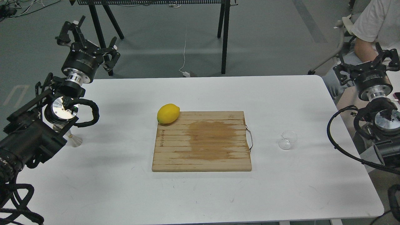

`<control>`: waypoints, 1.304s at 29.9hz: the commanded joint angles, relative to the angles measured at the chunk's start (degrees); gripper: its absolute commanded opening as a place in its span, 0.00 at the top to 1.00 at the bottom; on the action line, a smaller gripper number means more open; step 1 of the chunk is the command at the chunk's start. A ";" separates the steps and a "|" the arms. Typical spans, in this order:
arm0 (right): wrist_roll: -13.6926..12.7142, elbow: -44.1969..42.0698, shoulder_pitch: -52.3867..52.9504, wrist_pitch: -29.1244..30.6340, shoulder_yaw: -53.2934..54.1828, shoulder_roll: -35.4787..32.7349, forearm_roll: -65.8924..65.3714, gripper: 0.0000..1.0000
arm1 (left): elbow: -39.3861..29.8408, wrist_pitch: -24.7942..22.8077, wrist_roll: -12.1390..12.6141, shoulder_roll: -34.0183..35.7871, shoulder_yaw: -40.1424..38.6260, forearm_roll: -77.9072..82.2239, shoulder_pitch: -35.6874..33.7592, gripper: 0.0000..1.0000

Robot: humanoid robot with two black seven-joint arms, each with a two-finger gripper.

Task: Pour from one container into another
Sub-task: 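Move the left gripper down toward the small metal jigger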

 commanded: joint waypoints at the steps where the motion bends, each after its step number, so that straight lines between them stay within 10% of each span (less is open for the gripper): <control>1: 0.09 0.00 -0.08 0.00 0.10 -0.09 0.00 0.00 | 0.31 -0.24 0.02 -0.55 -0.33 0.10 0.47 0.00; 10: 0.09 0.00 -0.61 0.00 0.10 -0.61 0.00 0.00 | -1.61 -2.61 0.19 0.59 -0.42 0.19 0.56 0.00; 18: 0.18 -0.27 -0.96 0.00 0.10 -0.79 0.00 0.00 | -17.25 -3.76 0.11 14.46 0.55 8.42 1.44 0.01; 35: 0.18 -0.35 -2.19 0.00 0.10 -1.41 0.00 0.00 | -43.98 19.52 0.02 33.54 1.34 50.62 4.95 0.05; 39: 0.18 -0.35 -2.90 0.00 0.10 -1.41 0.00 0.00 | -44.68 25.05 -3.31 37.59 1.16 58.71 9.43 0.05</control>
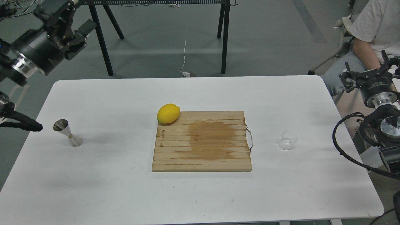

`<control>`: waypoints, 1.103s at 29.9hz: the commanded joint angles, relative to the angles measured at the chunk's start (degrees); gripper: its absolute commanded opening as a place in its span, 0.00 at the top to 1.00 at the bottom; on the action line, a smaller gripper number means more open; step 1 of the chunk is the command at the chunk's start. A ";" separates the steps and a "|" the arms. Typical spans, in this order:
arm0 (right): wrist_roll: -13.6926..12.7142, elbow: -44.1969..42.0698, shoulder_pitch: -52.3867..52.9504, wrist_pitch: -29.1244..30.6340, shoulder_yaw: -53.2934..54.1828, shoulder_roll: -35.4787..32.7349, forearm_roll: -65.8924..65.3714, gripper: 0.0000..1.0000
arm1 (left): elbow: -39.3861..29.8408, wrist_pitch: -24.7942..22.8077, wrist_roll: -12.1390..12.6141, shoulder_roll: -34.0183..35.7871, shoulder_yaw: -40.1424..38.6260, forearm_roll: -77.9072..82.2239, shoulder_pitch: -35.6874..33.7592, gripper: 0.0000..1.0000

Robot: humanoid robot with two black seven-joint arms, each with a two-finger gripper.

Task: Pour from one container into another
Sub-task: 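Move the left gripper down toward the small metal jigger, then grasp the metal jigger with the left gripper and lift it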

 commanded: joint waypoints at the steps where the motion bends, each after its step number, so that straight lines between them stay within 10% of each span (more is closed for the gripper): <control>1: -0.01 0.00 -0.43 0.00 0.00 -0.03 0.00 0.00 | -1.18 6.50 -3.34 3.63 -0.05 6.32 4.02 0.05; 13: 0.08 0.26 -2.18 0.00 -0.18 0.14 0.00 0.00 | -3.30 30.57 -4.02 11.81 9.87 34.06 18.69 0.10; 18: 0.08 0.26 -2.27 0.00 -0.44 0.50 0.00 0.00 | 1.27 30.57 1.74 11.38 16.73 43.42 24.06 0.10; 33: -0.01 0.26 -2.62 0.00 -0.44 0.14 0.00 0.00 | 34.05 30.57 2.01 -7.60 17.44 46.67 23.63 0.09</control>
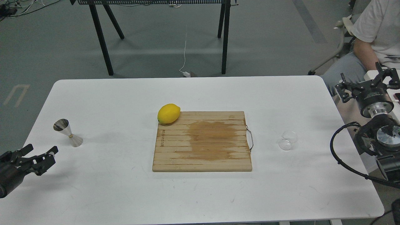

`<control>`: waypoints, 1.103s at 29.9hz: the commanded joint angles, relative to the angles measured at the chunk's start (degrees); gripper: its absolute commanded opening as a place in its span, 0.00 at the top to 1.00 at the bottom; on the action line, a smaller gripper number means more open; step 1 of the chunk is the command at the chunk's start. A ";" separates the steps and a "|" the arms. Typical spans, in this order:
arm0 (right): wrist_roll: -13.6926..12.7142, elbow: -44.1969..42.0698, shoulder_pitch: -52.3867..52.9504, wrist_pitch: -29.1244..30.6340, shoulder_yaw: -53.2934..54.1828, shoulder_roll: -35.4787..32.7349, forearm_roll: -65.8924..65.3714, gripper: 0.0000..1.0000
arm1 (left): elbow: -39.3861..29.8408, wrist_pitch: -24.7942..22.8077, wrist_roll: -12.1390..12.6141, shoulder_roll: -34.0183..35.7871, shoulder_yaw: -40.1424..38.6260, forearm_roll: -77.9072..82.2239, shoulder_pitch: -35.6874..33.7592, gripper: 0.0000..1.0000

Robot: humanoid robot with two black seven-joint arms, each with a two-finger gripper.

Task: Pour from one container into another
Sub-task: 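Grasp the metal jigger with the left gripper and lift it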

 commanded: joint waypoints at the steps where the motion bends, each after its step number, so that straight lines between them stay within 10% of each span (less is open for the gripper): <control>1: -0.17 0.08 0.00 0.00 0.02 -0.45 0.00 0.00 | 5.49 -0.02 -0.26 -4.44 0.36 0.15 -3.01 0.09; 12: -0.17 -0.10 0.00 0.00 0.10 -0.54 0.00 0.00 | 21.40 -0.02 -1.66 -16.49 0.45 1.90 -8.90 0.14; 33: -0.09 -0.36 -0.53 0.00 -0.34 -0.19 -0.09 0.00 | 28.44 -0.02 -2.63 -21.77 4.14 1.55 -11.90 0.51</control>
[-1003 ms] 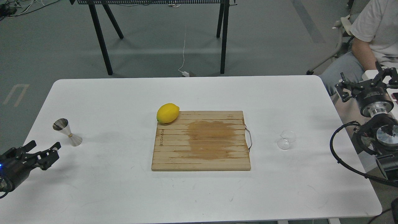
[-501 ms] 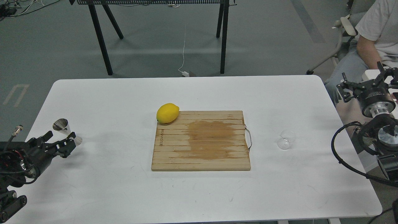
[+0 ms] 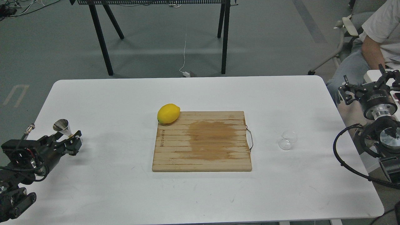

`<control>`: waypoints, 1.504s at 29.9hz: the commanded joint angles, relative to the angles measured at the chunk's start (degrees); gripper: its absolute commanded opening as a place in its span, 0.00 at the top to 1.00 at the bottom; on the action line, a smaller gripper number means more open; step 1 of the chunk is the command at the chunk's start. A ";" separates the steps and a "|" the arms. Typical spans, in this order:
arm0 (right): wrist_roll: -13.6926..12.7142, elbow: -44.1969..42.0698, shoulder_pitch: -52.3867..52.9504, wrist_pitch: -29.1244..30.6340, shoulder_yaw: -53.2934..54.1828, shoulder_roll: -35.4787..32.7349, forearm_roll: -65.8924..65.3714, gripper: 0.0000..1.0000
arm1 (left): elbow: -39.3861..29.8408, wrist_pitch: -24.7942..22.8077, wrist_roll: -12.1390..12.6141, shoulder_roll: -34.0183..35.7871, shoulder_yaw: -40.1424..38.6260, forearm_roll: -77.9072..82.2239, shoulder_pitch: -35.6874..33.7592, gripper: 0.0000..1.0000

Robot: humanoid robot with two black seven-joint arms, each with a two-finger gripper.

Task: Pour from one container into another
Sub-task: 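Grasp the metal jigger with the left gripper and lift it, then carry the jigger with the left gripper over the cutting board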

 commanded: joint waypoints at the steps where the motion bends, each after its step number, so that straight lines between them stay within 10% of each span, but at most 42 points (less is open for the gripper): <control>1: 0.00 0.02 -0.01 0.00 -0.03 0.30 0.00 0.00 | 0.46 0.00 -0.08 -0.11 0.46 0.01 -0.26 0.54; 17: 0.00 0.11 0.17 0.00 -0.12 0.21 0.00 0.00 | 0.47 0.00 -0.61 -0.11 0.73 0.01 -0.53 0.81; 28: 0.08 0.28 -0.10 0.00 0.41 -1.81 0.00 0.00 | -0.68 0.00 -3.51 0.95 0.99 0.53 -14.22 0.85; 45: 0.17 -0.07 -2.47 0.00 0.85 -5.32 0.00 0.00 | -20.37 -5.32 -3.65 -14.41 1.69 28.64 -31.20 0.89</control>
